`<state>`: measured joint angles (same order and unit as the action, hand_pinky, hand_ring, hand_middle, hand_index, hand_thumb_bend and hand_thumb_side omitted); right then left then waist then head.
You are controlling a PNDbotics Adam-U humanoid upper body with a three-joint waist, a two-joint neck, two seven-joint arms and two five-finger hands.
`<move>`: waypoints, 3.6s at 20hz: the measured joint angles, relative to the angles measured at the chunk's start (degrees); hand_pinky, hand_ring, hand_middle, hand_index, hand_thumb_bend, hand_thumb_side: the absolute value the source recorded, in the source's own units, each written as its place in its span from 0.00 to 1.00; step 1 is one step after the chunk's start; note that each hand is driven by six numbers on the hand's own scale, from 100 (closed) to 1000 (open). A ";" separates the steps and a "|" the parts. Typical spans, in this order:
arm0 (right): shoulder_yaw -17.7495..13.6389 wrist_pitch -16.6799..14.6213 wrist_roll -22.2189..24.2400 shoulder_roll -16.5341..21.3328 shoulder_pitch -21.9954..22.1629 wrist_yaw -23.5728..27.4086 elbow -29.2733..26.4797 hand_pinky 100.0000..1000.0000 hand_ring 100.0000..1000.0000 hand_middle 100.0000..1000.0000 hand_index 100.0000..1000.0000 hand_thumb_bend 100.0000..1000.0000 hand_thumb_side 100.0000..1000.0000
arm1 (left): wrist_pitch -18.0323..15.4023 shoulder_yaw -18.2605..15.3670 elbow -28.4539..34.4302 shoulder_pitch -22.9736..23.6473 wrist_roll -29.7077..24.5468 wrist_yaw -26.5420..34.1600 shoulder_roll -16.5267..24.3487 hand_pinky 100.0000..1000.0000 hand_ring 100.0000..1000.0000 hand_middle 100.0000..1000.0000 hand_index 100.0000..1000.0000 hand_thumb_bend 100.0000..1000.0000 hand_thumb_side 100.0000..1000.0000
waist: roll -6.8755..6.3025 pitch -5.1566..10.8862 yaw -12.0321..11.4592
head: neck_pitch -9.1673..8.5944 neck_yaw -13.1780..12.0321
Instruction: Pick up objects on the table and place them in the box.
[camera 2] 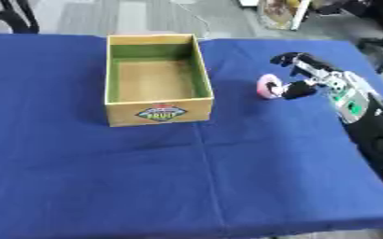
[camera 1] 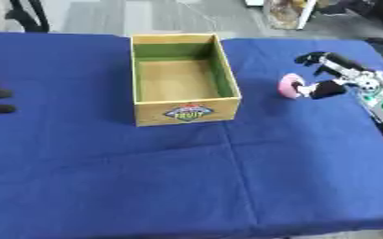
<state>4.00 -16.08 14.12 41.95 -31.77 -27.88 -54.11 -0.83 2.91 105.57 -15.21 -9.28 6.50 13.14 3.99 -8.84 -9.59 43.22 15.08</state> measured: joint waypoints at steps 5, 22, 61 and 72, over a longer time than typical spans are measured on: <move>0.27 -0.11 0.29 -0.49 0.00 -0.37 0.71 0.72 0.90 0.86 0.91 0.15 0.28 | -0.01 0.00 0.07 -0.01 -0.01 0.01 0.00 0.66 0.72 0.54 0.70 0.22 0.50 | -0.04 -0.03 -0.13 | 0.00 0.23; 0.28 2.45 -3.07 -1.99 0.51 -6.28 2.83 0.55 0.78 0.74 0.83 0.12 0.32 | -0.20 0.02 0.13 -0.21 -0.25 0.05 0.00 0.66 0.72 0.54 0.70 0.21 0.50 | -0.56 -0.72 -0.65 | -0.04 1.26; 2.31 3.33 -20.10 -2.35 -4.15 -1.17 -8.48 0.04 0.41 0.22 0.33 0.00 0.09 | -0.17 0.05 0.13 -0.41 -0.31 0.06 -0.01 0.66 0.72 0.54 0.70 0.22 0.50 | 0.28 -0.34 -2.15 | -0.07 1.69; 6.84 1.46 -15.18 -5.64 -10.89 -0.40 -11.66 0.06 0.43 0.23 0.34 0.00 0.10 | -0.16 0.71 0.13 -0.85 -0.82 0.27 -0.02 0.66 0.72 0.54 0.69 0.22 0.49 | 0.21 -0.36 -5.07 | -0.14 2.66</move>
<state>10.84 -14.62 -1.06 36.31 -42.66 -28.28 -65.77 -1.00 3.62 105.71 -16.06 -10.09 6.77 13.13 4.20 -9.20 -14.66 43.08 17.74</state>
